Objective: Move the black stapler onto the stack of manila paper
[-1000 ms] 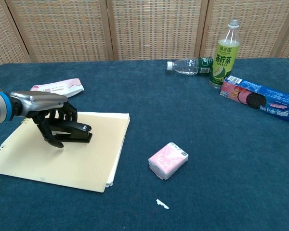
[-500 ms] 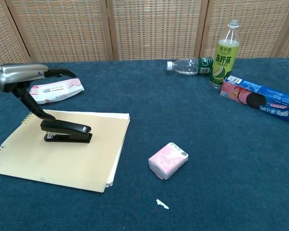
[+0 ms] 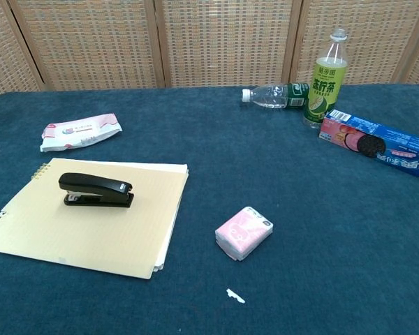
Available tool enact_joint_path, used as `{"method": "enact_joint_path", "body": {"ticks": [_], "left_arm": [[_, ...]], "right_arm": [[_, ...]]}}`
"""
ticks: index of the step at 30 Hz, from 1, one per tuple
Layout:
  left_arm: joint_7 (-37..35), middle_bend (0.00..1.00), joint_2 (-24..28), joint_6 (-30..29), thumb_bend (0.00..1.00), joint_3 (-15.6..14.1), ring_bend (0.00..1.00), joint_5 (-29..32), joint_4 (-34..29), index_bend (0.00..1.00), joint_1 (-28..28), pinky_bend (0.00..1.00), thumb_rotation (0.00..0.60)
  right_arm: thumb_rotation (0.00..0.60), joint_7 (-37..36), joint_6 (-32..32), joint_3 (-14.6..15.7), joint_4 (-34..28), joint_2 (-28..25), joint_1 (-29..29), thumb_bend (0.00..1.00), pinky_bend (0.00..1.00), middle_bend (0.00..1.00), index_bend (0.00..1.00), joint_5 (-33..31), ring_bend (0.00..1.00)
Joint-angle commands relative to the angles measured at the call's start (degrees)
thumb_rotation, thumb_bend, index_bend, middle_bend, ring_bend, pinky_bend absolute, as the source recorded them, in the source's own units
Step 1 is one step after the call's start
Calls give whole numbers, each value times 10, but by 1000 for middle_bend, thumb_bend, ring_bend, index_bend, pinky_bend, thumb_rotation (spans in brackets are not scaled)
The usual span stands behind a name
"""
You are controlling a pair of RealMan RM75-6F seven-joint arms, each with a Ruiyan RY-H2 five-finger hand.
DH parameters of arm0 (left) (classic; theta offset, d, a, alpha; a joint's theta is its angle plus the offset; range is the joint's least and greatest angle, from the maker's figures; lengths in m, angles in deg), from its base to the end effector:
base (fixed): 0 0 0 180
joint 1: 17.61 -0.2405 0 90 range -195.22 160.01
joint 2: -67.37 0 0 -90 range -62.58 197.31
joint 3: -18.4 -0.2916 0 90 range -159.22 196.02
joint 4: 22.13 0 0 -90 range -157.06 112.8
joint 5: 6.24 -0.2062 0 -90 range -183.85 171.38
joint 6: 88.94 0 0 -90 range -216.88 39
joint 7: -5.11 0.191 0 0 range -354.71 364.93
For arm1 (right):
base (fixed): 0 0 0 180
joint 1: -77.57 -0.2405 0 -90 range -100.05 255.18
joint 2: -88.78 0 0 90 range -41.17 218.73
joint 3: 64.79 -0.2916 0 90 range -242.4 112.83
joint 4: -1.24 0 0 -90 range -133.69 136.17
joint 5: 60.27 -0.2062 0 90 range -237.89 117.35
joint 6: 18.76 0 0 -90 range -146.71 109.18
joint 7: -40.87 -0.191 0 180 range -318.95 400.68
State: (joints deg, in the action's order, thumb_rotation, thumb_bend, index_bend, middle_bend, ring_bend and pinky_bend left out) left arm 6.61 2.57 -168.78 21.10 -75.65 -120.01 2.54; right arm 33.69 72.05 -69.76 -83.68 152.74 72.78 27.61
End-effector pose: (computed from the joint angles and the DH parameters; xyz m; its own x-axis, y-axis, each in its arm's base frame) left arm -0.3060 0.3119 0.1631 0.2885 0.0309 0.9570 0.9572 0.0130 -0.2890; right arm -0.3470 -0.2374 0.2135 0.3937 0.1385 0.9087 -0.9142 -0.0449 0.4029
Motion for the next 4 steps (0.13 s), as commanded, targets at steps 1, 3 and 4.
{"method": "enact_joint_path", "body": {"ticks": [1, 3, 4], "left_arm": [[17, 0, 20, -32, 0, -22, 0, 15, -50, 0, -43, 0, 600], [26, 0, 27, -36, 0, -26, 0, 12, -61, 0, -50, 0, 600], [33, 0, 28, -41, 0, -27, 0, 10, -64, 0, -54, 0, 600]], "right_arm": [[600, 13, -4, 0, -11, -5, 0, 0, 0, 0, 0, -3, 0], [600, 18, -3, 0, -15, -5, 0, 0, 0, 0, 0, -1, 0], [600, 21, -1, -1, -18, -6, 0, 0, 0, 0, 0, 0, 0]]}}
